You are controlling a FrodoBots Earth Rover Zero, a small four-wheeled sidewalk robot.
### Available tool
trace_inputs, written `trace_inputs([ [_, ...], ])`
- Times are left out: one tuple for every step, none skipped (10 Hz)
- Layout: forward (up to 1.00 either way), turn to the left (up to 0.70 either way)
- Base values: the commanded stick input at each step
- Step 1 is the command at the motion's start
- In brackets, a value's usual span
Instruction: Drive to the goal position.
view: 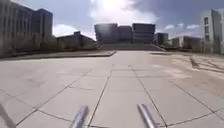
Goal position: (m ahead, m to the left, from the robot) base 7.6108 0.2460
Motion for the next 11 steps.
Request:
trace_inputs([
  [0.70,-0.05],
  [0.70,-0.13],
  [0.70,-0.22],
  [0.70,-0.30],
  [0.70,-0.35],
  [0.70,-0.35],
  [0.70,-0.35],
  [0.70,-0.32],
  [0.70,-0.18],
  [0.70,-0.04],
  [0.70,0.00],
])
